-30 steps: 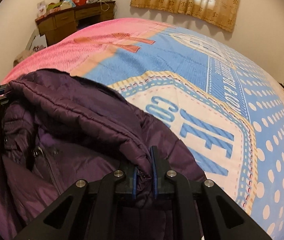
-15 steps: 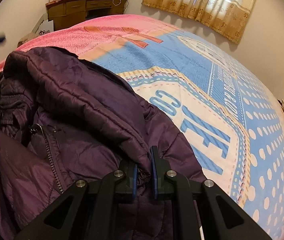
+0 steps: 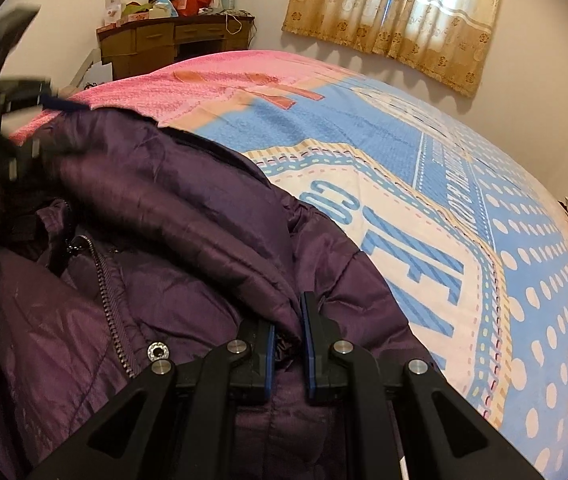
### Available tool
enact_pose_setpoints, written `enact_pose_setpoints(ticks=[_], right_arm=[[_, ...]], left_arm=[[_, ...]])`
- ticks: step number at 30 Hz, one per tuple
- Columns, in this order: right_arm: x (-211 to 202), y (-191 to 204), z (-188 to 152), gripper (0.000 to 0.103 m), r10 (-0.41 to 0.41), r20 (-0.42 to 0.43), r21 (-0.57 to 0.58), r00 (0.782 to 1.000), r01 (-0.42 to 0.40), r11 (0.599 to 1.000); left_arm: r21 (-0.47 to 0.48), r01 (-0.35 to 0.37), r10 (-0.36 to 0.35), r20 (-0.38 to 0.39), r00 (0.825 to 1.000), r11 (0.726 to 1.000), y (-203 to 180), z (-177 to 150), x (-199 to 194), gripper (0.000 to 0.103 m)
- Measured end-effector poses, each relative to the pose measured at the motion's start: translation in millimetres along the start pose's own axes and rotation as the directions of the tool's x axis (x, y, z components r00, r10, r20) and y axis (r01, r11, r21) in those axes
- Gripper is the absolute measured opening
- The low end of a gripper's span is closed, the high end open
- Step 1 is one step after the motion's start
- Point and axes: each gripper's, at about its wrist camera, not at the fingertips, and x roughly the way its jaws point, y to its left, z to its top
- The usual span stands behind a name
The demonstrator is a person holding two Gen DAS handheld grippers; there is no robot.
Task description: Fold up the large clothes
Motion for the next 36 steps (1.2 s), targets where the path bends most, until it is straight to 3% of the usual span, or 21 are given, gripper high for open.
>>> enact_pose_setpoints(ticks=[2, 6, 7, 8, 10, 12, 15, 17, 22, 25, 30, 33, 36], right_arm=[[-5.3, -3.1, 1.9, 0.012, 0.026, -0.004, 0.028, 1.000, -0.026, 0.999], [-33.7, -10.9, 16.3, 0.014, 0.023, 0.011, 0.152, 1.000, -0.025, 0.988], [-40.1, -11.1, 21.4, 0.023, 0.013, 0.018, 0.176, 1.000, -0.016, 0.984], [-47.2, -11.9, 29.8, 0.042, 0.002, 0.021, 0.217, 1.000, -0.006, 0.976], [-56.1, -13.7, 48.5, 0.066, -0.008, 0.019, 0.309, 1.000, 0.002, 0.951], [-63.1, -11.2, 68.8, 0.067, 0.024, 0.061, 0.373, 0.998, -0.045, 0.927], [-62.1, 2.0, 99.6, 0.066, 0.038, 0.123, 0.372, 0.992, -0.082, 0.924], [-39.3, 11.9, 110.9, 0.066, 0.071, 0.087, 0.362, 0.994, -0.098, 0.927], [24.9, 25.2, 77.3, 0.049, 0.122, -0.100, 0.410, 0.988, -0.071, 0.909], [28.8, 35.3, 51.4, 0.049, 0.134, -0.119, 0.390, 0.984, -0.078, 0.918], [25.0, 53.1, 47.0, 0.049, 0.092, -0.143, 0.334, 0.985, -0.039, 0.942], [25.1, 55.6, 42.3, 0.049, 0.070, -0.141, 0.316, 0.988, -0.022, 0.949], [27.3, 50.6, 37.2, 0.049, 0.063, -0.100, 0.330, 0.993, -0.026, 0.944]], left_arm=[[0.036, -0.042, 0.042, -0.002, 0.999, 0.998, -11.4, -9.0, 0.2, 0.067], [0.015, -0.044, 0.044, -0.005, 0.999, 0.999, -9.2, -9.2, -2.6, 0.067], [0.010, -0.040, 0.040, -0.006, 0.999, 0.999, -8.0, -9.6, -1.3, 0.067], [0.007, -0.039, 0.039, -0.007, 0.999, 0.999, -5.7, -7.9, 1.2, 0.067], [0.005, -0.040, 0.040, -0.006, 0.999, 0.999, -5.4, -9.1, 2.5, 0.067], [0.006, -0.043, 0.043, -0.007, 0.999, 0.999, -6.0, -8.7, 2.0, 0.067], [0.013, -0.052, 0.052, 0.000, 0.999, 0.999, -8.2, -11.3, 1.3, 0.067], [0.015, -0.056, 0.056, 0.002, 0.998, 0.998, -8.9, -12.9, 0.9, 0.067], [0.005, -0.053, 0.053, 0.016, 0.998, 0.999, -5.9, -13.7, -4.8, 0.067], [-0.050, -0.027, 0.030, 0.059, 0.998, 0.998, 2.4, -11.5, -23.4, 0.068], [-0.176, 0.009, 0.020, 0.165, 0.986, 0.984, 14.8, 5.3, -49.0, 0.085], [-0.177, -0.012, 0.033, 0.114, 0.993, 0.984, 8.5, 11.6, -30.9, 0.087], [-0.198, -0.065, 0.065, -0.005, 0.998, 0.978, 7.0, -0.4, 5.2, 0.088]])
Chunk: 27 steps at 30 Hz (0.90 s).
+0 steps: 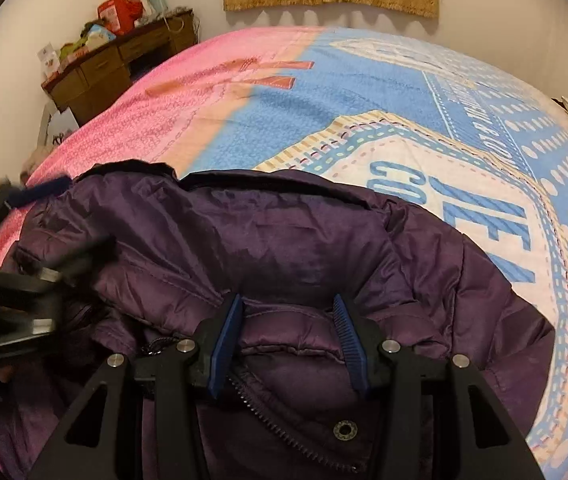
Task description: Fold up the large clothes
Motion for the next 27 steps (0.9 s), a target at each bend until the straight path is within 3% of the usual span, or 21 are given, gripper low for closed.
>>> enact_pose_setpoints(ticks=[5, 16, 27], right_arm=[[5.4, -0.4, -1.7, 0.049, -0.011, 0.031, 0.019, 0.999, 0.010, 1.000], [14.1, 2.5, -0.7, 0.050, -0.021, 0.021, 0.009, 1.000, 0.021, 1.000], [14.9, 3.6, -0.9, 0.050, -0.030, 0.018, 0.000, 0.999, 0.030, 1.000]], left_arm=[[-0.112, 0.009, -0.015, -0.059, 0.998, 0.994, 15.4, -15.9, 25.9, 0.103], [-0.145, 0.023, -0.040, -0.111, 0.993, 0.989, 15.9, -17.0, 40.6, 0.103], [-0.144, 0.019, -0.036, -0.114, 0.993, 0.989, 16.3, -17.5, 40.6, 0.103]])
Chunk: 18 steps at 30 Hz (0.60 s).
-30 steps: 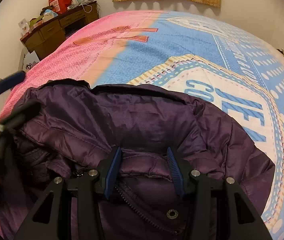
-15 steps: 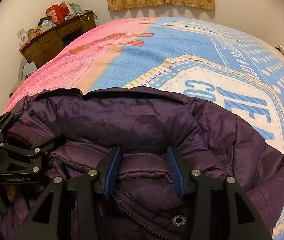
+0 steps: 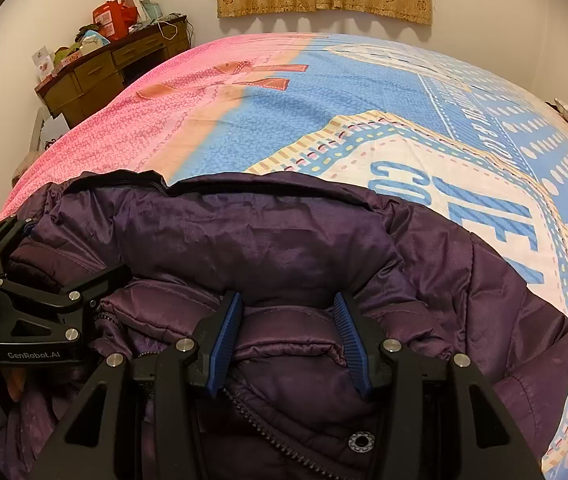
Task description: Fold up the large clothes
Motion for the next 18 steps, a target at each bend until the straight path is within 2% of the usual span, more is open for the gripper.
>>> enact_pose_setpoints(ticks=[18], right_arm=[[1.8, -1.3, -0.6, 0.050, 0.005, -0.001, 0.003, 1.000, -0.005, 1.000]], left_arm=[[-0.006, 0.008, -0.008, -0.006, 1.000, 1.000, 1.6, 0.9, 1.8, 0.103]])
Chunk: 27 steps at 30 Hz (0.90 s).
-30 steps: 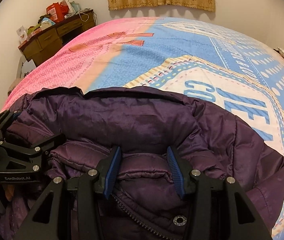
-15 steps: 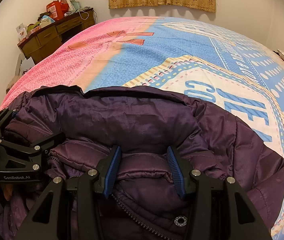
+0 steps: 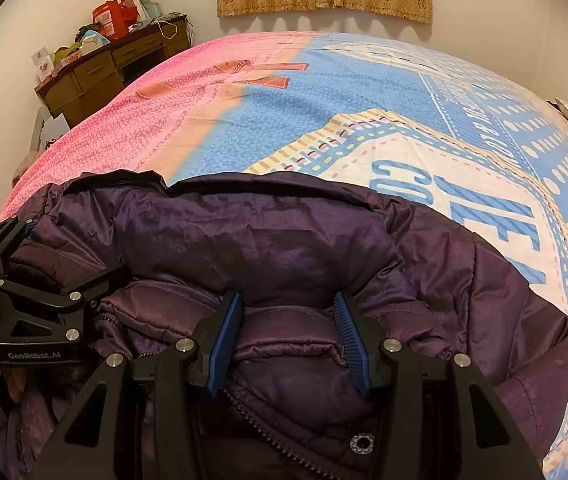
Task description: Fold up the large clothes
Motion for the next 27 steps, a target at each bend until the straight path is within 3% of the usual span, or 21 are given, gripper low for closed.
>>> enact_pose_setpoints(ticks=[9, 11, 13, 14, 17, 20, 22, 27], right_arm=[[0.6, 5.6, 4.4, 0.050, -0.019, -0.018, -0.026, 1.000, 0.019, 0.999], [-7.1, -1.9, 11.7, 0.050, 0.037, -0.050, -0.031, 0.998, -0.038, 0.999], [-33.5, -19.6, 15.6, 0.054, 0.093, -0.023, 0.032, 0.995, -0.092, 0.995], [-55.5, -32.2, 14.7, 0.065, 0.121, 0.008, 0.090, 0.993, -0.121, 0.989], [-119.2, -61.1, -2.7, 0.069, 0.252, 0.068, 0.164, 0.965, -0.260, 0.952], [-192.8, -81.3, -41.6, 0.070, 0.311, 0.127, 0.121, 0.942, -0.326, 0.938], [-232.5, -91.5, -74.8, 0.072, 0.323, 0.129, 0.089, 0.938, -0.336, 0.938], [-300.2, -110.2, -191.6, 0.073, 0.342, 0.051, 0.059, 0.938, -0.345, 0.937]], left_arm=[[-0.003, -0.004, 0.004, -0.005, 1.000, 1.000, -0.9, 2.3, 1.1, 0.103], [-0.011, -0.002, 0.002, -0.026, 1.000, 1.000, 1.6, 7.3, -3.0, 0.103], [-0.029, -0.038, 0.039, 0.013, 0.999, 0.999, 1.8, 14.6, -29.7, 0.098], [-0.047, -0.016, 0.019, 0.057, 0.998, 0.999, 2.5, 17.1, -52.1, 0.097], [-0.073, 0.052, -0.038, 0.180, 0.983, 0.996, 6.6, 7.3, -128.7, 0.099], [-0.068, 0.125, -0.104, 0.255, 0.961, 0.990, 14.8, -34.3, -199.1, 0.103], [-0.066, 0.144, -0.120, 0.279, 0.953, 0.987, 23.8, -86.1, -243.4, 0.103], [-0.096, 0.162, -0.138, 0.212, 0.967, 0.982, 36.9, -219.7, -293.2, 0.103]])
